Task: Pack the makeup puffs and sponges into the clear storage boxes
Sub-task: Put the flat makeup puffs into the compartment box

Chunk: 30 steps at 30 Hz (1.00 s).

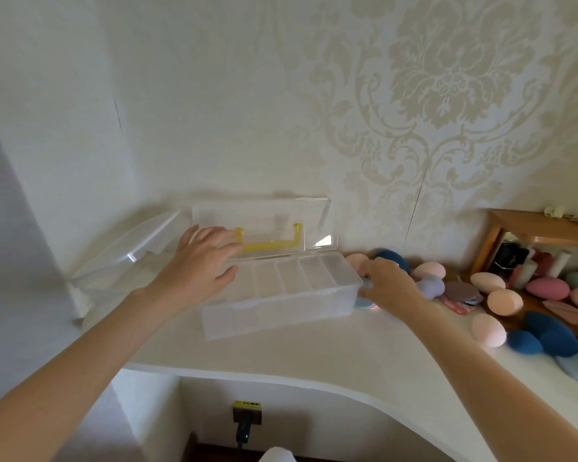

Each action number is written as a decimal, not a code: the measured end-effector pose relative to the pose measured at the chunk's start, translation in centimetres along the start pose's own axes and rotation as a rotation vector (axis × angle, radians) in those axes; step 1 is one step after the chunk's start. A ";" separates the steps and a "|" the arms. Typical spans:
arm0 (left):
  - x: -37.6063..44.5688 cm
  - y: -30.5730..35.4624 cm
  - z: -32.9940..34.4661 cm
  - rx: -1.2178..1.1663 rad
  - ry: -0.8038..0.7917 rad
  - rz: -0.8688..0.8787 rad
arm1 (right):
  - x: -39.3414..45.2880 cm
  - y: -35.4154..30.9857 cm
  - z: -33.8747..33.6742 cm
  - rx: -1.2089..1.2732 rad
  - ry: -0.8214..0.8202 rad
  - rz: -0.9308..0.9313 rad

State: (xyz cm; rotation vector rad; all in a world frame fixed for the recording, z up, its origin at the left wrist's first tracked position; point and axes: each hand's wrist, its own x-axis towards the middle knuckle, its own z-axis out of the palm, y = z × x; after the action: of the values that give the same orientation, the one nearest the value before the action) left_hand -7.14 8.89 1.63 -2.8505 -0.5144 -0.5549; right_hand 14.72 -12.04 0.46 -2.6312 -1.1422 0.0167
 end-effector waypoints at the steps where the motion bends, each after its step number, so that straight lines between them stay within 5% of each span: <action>1: -0.5 -0.1 0.0 -0.069 -0.018 -0.037 | 0.1 -0.2 0.0 0.005 0.035 0.030; 9: -1.2 -1.2 -0.7 -0.354 -0.083 -0.194 | -1.9 -6.4 -3.8 0.389 0.545 -0.130; 15: -1.3 -1.3 -2.1 -0.566 -0.180 -0.265 | -3.7 -16.6 -0.4 0.534 0.299 -0.401; 20: -2.5 -1.4 -3.7 -0.737 -0.344 -0.218 | -3.2 -19.5 3.5 0.414 0.178 -0.365; 25: -2.1 -0.9 -3.7 -0.488 -0.422 -0.181 | -2.8 -18.9 3.6 0.330 0.026 -0.418; 30: -0.9 -0.2 -3.9 -0.274 -0.499 -0.180 | -2.5 -17.0 1.1 0.555 -0.088 -0.435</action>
State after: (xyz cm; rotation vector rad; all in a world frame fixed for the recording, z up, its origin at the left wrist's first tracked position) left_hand -9.27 7.80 4.82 -3.2288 -0.8362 0.0857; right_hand 0.66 -2.51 3.48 -1.8848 -1.4644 0.3166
